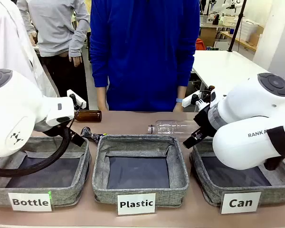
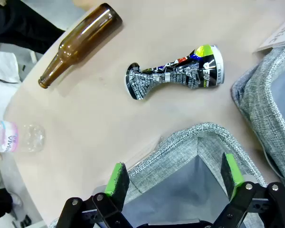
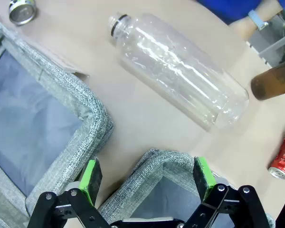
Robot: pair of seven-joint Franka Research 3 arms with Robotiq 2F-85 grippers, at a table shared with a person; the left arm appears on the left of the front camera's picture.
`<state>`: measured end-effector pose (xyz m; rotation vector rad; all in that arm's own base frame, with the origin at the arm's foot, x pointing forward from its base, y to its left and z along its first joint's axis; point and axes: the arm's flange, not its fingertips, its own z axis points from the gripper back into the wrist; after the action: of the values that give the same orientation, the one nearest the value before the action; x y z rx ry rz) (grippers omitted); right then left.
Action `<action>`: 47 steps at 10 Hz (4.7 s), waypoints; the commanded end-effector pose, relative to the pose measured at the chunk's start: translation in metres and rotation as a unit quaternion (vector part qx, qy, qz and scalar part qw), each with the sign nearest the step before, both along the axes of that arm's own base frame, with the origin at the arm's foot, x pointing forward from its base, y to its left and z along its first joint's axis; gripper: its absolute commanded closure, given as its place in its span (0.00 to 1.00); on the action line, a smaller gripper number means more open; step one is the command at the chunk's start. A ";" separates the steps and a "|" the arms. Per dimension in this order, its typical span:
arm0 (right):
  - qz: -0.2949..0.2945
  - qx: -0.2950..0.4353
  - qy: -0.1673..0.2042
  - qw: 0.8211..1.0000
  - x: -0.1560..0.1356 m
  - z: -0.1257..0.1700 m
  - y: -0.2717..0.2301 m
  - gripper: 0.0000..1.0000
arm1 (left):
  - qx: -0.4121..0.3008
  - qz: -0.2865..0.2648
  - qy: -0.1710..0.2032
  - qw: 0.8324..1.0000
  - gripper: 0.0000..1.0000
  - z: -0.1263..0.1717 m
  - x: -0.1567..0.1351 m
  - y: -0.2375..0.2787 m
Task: Sort the can waste into the basket.
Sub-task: Pick up the can waste from the table and place it in the right Fabric basket.
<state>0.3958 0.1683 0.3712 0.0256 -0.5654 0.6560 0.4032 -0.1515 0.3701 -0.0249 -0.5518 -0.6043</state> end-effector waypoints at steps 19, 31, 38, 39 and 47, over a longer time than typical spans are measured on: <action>0.008 0.043 0.022 0.999 -0.030 0.089 -0.029 0.00 | -0.093 -0.042 0.055 0.993 0.00 0.074 -0.034 0.013; -0.245 0.654 0.171 0.695 -0.148 0.111 -0.395 0.00 | -0.657 0.086 0.065 0.746 0.00 0.068 -0.153 0.334; -0.262 0.630 0.177 0.709 -0.160 0.112 -0.401 0.00 | -0.660 0.116 0.069 0.739 0.00 0.065 -0.150 0.371; -0.262 0.630 0.177 0.709 -0.160 0.112 -0.401 0.00 | -0.660 0.116 0.069 0.739 0.00 0.065 -0.150 0.371; -0.262 0.630 0.177 0.709 -0.160 0.112 -0.401 0.00 | -0.260 0.054 0.094 0.960 0.00 0.133 -0.029 0.113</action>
<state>0.2342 -0.2300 0.4819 1.2172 -0.4910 -0.4331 0.3586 -0.0281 0.5230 -0.6538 -0.5323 -0.3614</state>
